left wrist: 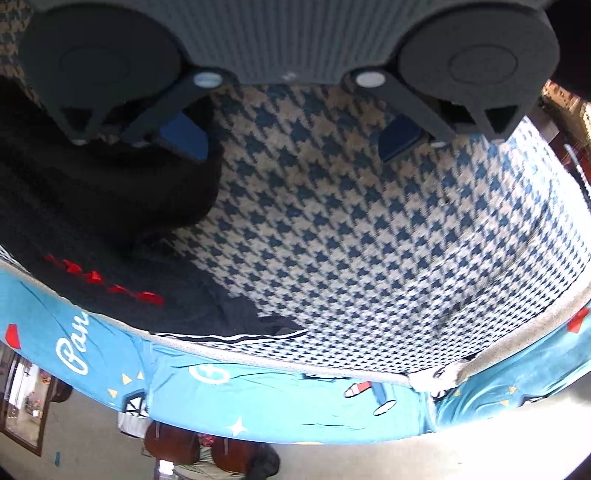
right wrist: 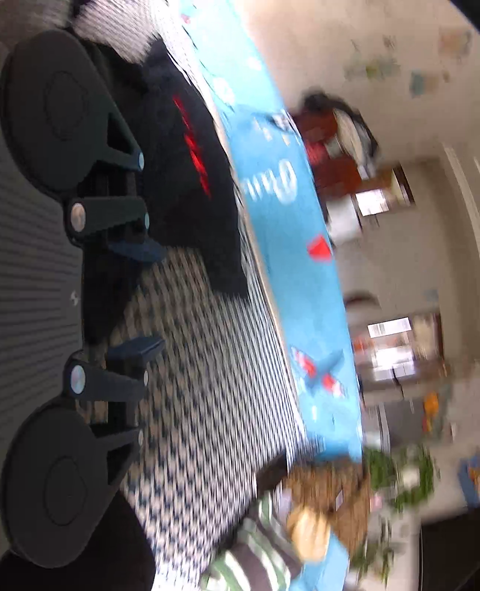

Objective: Fold clothes

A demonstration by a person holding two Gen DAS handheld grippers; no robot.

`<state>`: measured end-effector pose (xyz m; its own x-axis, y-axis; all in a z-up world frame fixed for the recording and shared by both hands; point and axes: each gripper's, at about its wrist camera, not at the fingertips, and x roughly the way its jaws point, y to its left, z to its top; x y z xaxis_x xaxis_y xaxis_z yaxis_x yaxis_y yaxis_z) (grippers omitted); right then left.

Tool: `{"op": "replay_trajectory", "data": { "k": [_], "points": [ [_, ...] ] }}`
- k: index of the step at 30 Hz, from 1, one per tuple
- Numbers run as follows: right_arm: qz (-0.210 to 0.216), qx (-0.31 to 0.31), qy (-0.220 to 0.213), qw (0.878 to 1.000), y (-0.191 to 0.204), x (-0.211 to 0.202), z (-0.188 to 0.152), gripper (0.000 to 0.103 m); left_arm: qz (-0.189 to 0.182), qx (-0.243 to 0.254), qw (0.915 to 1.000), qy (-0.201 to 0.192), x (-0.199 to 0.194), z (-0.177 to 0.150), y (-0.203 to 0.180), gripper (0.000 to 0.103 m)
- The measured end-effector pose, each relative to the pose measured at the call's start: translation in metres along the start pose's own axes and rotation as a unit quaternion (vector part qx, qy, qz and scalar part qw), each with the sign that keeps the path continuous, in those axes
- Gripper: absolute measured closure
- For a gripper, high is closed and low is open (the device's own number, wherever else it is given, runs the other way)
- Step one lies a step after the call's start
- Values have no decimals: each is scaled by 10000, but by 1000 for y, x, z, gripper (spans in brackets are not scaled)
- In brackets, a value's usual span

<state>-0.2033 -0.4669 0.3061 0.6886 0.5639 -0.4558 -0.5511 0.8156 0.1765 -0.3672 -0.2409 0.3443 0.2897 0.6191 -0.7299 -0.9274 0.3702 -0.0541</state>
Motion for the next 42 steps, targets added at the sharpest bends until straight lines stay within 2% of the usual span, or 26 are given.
{"op": "replay_trajectory", "data": {
  "k": [7,10,12,20,23,27,29,31,34,38,42],
  "points": [
    [930,-700,583,9915,33,15,-12,54,-59,139,9999,-24,6,17,-10,0],
    [1325,-998,830,9826,47,21,-17,47,8,199,9998,21,12,23,-12,0],
    [1433,-1035,989,9793,54,27,-21,41,75,256,9996,49,16,26,-14,0],
    [1954,-938,1542,9640,69,50,-15,28,-17,498,9987,66,29,47,-18,0],
    [1987,-964,1631,9616,73,63,-7,24,-100,548,9984,56,36,58,-19,0],
    [2022,-1002,1742,9585,80,81,4,23,-259,372,9987,225,52,74,-17,1],
    [2040,-1021,1797,9569,83,90,9,23,-326,341,9984,303,60,82,-17,12],
    [2057,-1040,1852,9553,86,98,15,23,-390,337,9979,389,68,88,-18,17],
    [2083,-1069,1935,9528,90,112,23,23,-489,245,9973,483,81,100,-18,17],
    [2117,-1106,2045,9493,96,129,34,23,-814,-82,9946,633,99,118,-15,17],
    [2132,-821,2286,9463,98,140,32,23,-960,-238,9922,759,118,133,-15,17]
  ]
}}
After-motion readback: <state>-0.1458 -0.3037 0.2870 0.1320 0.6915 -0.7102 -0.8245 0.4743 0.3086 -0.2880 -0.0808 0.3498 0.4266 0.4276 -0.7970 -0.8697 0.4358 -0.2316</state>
